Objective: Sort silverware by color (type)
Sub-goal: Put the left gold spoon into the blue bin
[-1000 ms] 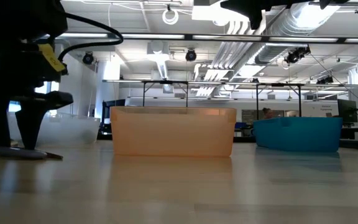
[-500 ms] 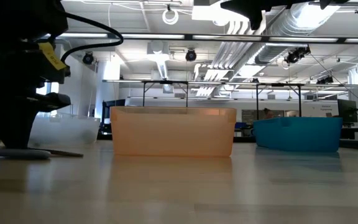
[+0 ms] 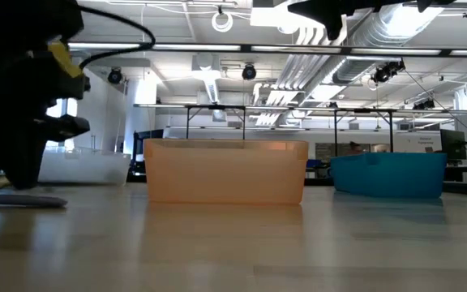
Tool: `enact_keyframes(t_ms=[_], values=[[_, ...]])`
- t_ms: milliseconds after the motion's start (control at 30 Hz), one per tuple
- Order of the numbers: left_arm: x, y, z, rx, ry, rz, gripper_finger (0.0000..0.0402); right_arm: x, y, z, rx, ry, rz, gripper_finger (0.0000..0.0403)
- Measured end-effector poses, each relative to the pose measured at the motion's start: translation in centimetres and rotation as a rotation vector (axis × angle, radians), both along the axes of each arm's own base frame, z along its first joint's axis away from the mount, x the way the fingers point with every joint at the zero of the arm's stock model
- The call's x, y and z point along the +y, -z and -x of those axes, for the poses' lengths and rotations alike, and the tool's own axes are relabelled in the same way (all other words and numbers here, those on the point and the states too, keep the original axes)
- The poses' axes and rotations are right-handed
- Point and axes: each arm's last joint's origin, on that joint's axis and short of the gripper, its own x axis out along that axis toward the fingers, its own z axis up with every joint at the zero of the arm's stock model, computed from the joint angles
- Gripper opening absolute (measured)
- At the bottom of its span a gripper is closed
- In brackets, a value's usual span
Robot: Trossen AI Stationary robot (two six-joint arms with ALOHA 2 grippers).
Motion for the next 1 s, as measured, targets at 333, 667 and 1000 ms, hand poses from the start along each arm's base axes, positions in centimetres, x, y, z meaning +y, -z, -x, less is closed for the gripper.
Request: enact_keyframes(t_ms=[333,667,1000], values=[[-0.1,-3.2,1.3,-0.090,-0.015,0.255,0.0000,0.0,0.2,0.0,0.019,0.000,-0.002,0.0158],[0.1,-9.1,0.9,-0.413,-0.073,0.471,0.0000,0.0,0.2,0.0,0.019,0.000,-0.002,0.0158],[4.9,-16.0,-2.9,-1.049,-0.264,0.246,0.0000,0.0,0.1,0.0,0.015,0.000,-0.002,0.0158]])
